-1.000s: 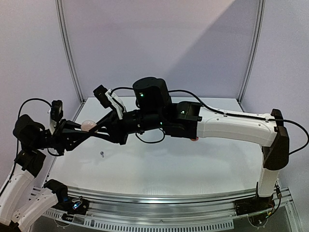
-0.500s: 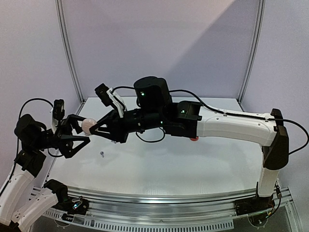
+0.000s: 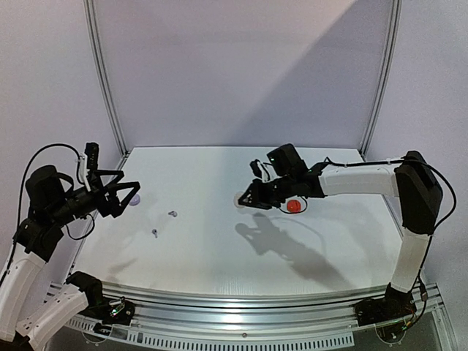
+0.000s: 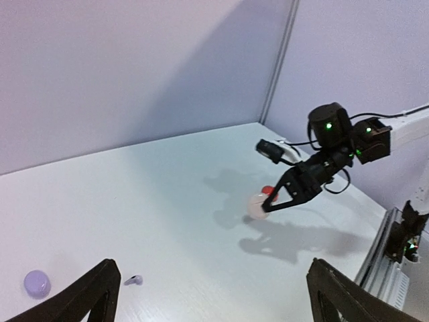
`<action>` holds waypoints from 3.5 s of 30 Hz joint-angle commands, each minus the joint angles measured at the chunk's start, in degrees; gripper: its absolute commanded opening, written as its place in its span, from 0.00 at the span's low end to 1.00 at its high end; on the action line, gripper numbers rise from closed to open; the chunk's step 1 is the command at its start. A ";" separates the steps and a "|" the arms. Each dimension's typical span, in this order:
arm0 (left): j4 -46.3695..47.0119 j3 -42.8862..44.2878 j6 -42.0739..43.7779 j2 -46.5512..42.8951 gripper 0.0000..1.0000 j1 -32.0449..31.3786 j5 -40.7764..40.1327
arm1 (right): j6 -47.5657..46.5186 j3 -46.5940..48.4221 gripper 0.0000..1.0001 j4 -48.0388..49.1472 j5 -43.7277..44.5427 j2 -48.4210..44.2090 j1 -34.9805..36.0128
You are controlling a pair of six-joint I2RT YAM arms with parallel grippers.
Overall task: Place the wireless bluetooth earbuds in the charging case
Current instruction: Place the charging case with the earbuds at the center of the board, then pick up the charging case from the corner of the board.
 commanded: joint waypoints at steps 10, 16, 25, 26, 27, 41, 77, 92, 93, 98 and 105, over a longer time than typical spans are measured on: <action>-4.59 0.90 2.83 6.02 0.99 6.71 -7.83 | 4.64 -0.40 0.00 -3.94 -15.14 11.39 -10.49; -1.58 0.10 0.03 10.24 0.99 11.18 -6.74 | 3.35 0.84 0.18 -7.00 -17.82 14.93 -13.10; 0.61 -0.01 0.77 17.94 0.99 15.17 -7.13 | -3.60 9.48 0.54 -23.65 -12.03 17.01 -13.09; 0.18 0.59 1.81 19.19 0.99 15.28 -7.43 | -4.43 11.13 0.57 -25.47 -11.05 17.21 -13.15; -0.65 1.56 3.00 20.41 0.99 15.32 -7.64 | -4.85 12.42 0.64 -27.37 -10.19 17.33 -13.15; -38.71 37.60 66.01 62.90 0.84 19.68 -3.98 | -12.36 32.12 0.99 -43.32 -2.24 13.07 -11.93; -43.96 59.31 98.41 99.87 0.65 20.87 -11.12 | -11.85 38.75 0.99 -43.59 6.43 9.72 -3.07; -41.73 57.47 97.24 92.51 0.36 20.14 -6.00 | -11.54 38.31 0.99 -42.27 12.12 7.58 -2.61; -41.94 57.30 96.63 90.98 0.36 19.78 -4.55 | -11.68 37.90 0.99 -41.34 13.68 6.55 -2.50; -45.06 57.05 95.59 81.17 0.36 16.29 0.93 | -14.80 29.81 0.99 -25.68 16.58 -2.25 -2.50; -48.08 55.73 93.25 65.52 0.36 7.25 2.30 | -15.77 17.72 0.99 -3.24 16.04 -18.02 -2.45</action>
